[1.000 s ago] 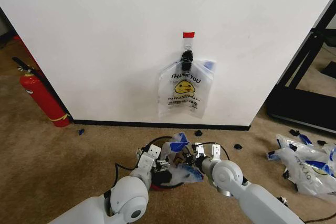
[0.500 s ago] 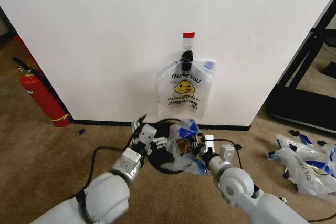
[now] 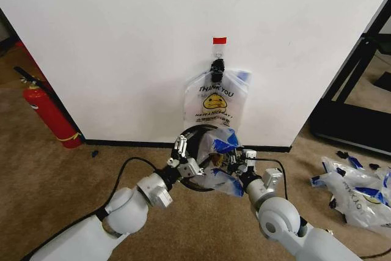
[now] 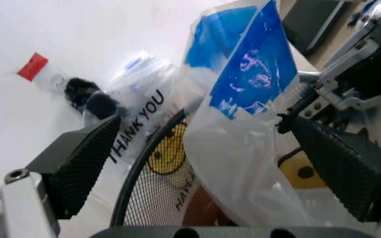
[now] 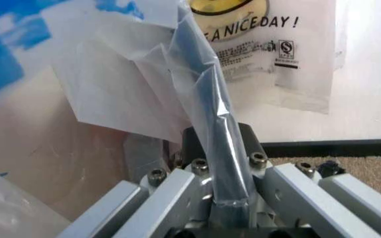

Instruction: Pick up the garbage bag from the wall and place it over the trash bin.

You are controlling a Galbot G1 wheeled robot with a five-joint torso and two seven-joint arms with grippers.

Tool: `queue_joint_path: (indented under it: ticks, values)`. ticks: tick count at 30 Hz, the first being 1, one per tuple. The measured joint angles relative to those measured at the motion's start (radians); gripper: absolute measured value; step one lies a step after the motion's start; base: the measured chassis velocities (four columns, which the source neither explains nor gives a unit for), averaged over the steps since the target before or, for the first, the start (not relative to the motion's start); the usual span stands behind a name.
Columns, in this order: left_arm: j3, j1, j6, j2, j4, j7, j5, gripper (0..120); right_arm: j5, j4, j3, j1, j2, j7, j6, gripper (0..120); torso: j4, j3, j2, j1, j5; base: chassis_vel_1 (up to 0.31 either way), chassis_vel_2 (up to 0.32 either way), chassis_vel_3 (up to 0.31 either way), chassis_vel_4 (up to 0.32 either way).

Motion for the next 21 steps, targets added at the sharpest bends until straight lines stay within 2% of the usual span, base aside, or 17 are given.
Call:
queue_joint_path:
  ticks: [7,12,18,21]
  values:
    - [0.029,-0.005,0.046,-0.026,0.003,-0.025,0.051,100,-0.023,-0.012,-0.025,0.014,0.017,0.015,0.017,0,0.0001,0.000,0.000,0.000,0.0000,0.000,0.000,0.000,0.000]
    - [0.040,-0.013,0.038,-0.038,0.006,-0.047,0.064,95,-0.027,-0.019,-0.032,0.017,0.023,0.015,0.017,0,0.0000,0.000,0.000,0.000,0.0000,0.000,0.000,0.000,0.000]
    - [0.050,-0.025,0.014,-0.047,0.013,-0.060,0.066,68,-0.033,-0.030,-0.043,0.016,0.029,0.016,0.012,0,0.0001,0.000,0.000,0.000,0.0000,0.000,0.000,0.000,0.000]
    - [0.052,-0.030,0.006,-0.049,0.018,-0.060,0.065,62,-0.033,-0.033,-0.045,0.017,0.029,0.016,0.010,0,0.0000,0.000,0.000,0.000,0.0000,0.000,0.000,0.000,0.000]
